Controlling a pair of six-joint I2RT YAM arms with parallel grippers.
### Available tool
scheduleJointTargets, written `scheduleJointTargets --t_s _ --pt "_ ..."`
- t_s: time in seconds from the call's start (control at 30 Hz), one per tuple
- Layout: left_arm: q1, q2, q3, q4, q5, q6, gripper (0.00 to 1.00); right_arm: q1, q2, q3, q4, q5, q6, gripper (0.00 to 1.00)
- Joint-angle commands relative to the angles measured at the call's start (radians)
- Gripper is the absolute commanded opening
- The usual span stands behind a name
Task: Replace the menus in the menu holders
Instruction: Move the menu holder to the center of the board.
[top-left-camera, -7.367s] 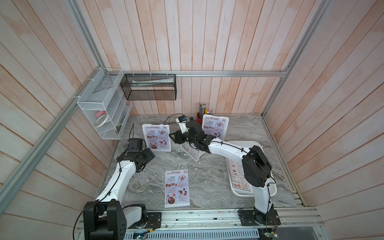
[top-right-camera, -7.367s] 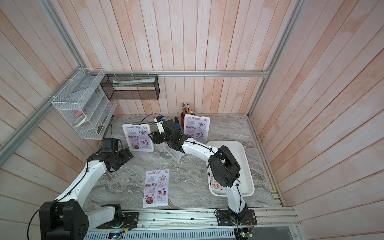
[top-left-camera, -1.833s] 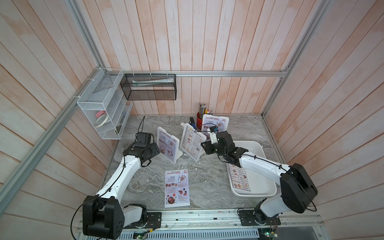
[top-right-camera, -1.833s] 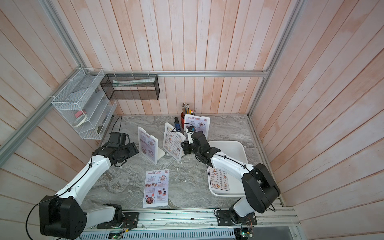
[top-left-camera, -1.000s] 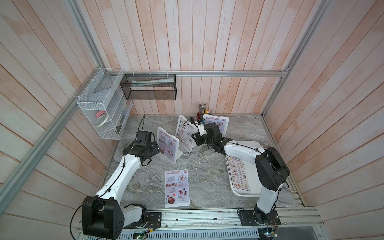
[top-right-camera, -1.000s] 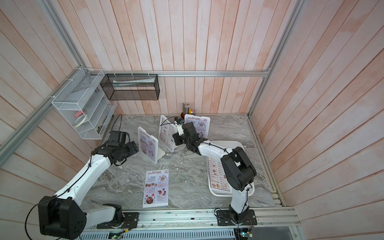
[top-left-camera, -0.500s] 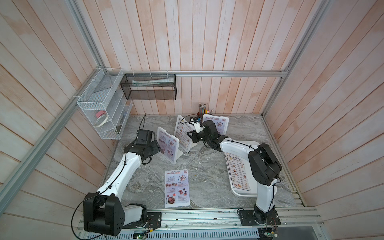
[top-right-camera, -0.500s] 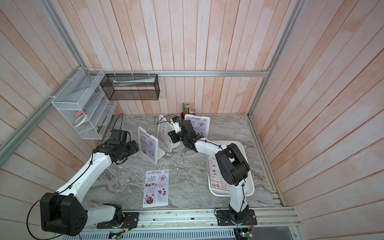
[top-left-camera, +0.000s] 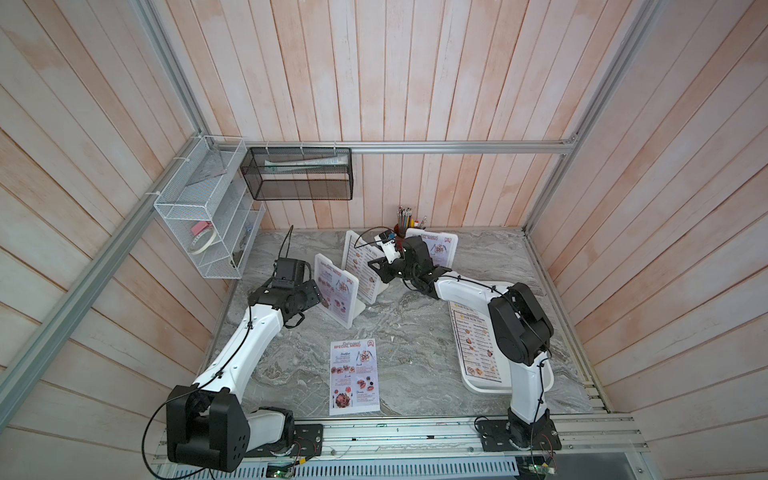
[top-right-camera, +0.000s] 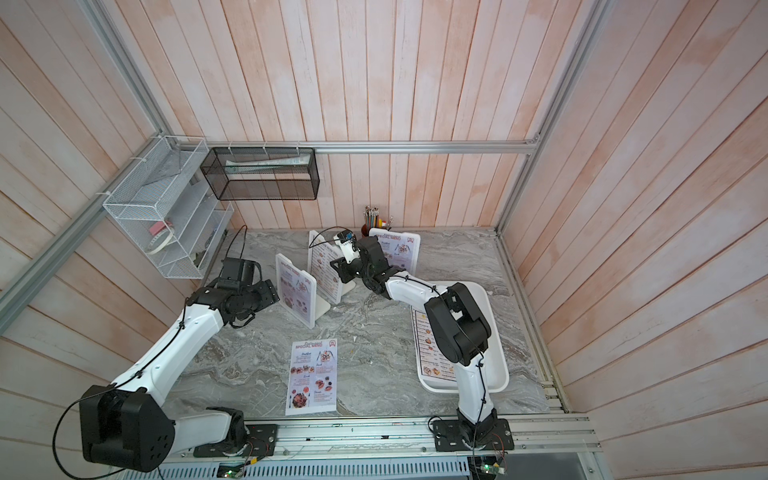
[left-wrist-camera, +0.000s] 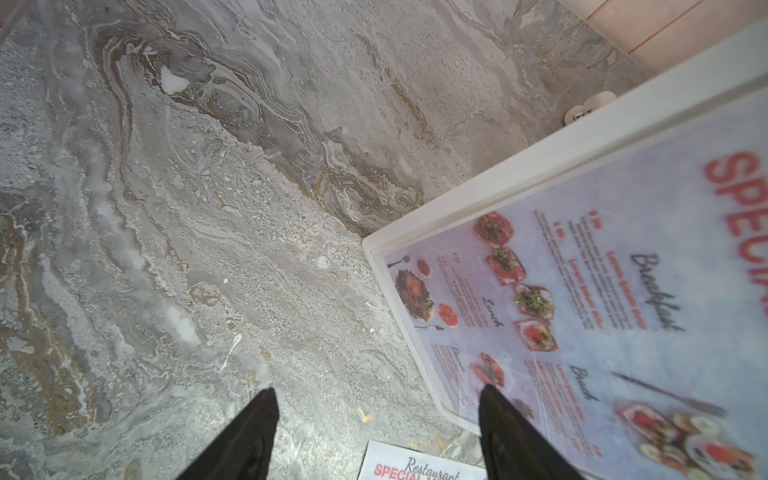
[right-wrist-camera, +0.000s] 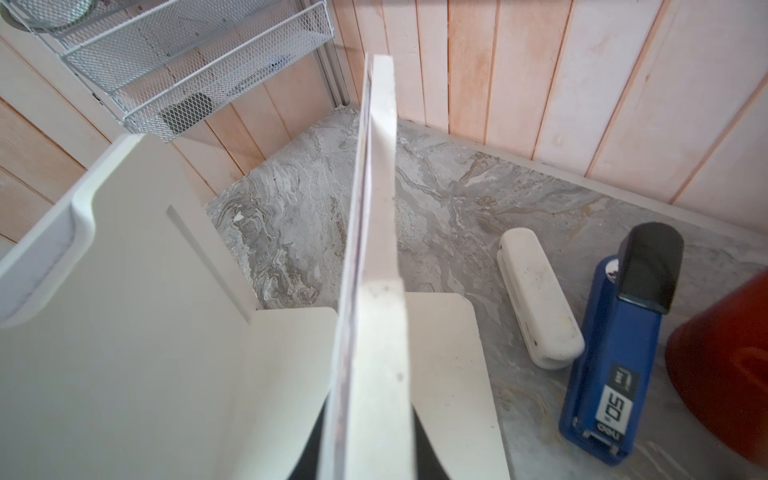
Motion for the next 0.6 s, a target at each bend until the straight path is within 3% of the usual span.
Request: scheduleJointTargets --t_s 0.0,0.27,0.43,0.57 --pt "-0.007 -0.006 0.021 -0.011 -0.02 0.011 0.78 -0.002 0.034 0.057 -0.007 -0.049 -0.04 0.2" --pt "-0.006 -0.017 0.021 -0.018 -0.023 0.009 0.78 -0.001 0.075 0.134 -0.046 -0.064 -0.054 0.26" --pt "-0.006 -0.025 0.017 -0.017 -0.023 0.01 0.78 -0.004 0.002 0.082 -0.051 0.0 -0.058 0.48" --pt "-0.006 -0.028 0.012 -0.013 -0.014 0.005 0.78 -0.004 -0.064 0.018 -0.059 0.063 -0.053 0.56"
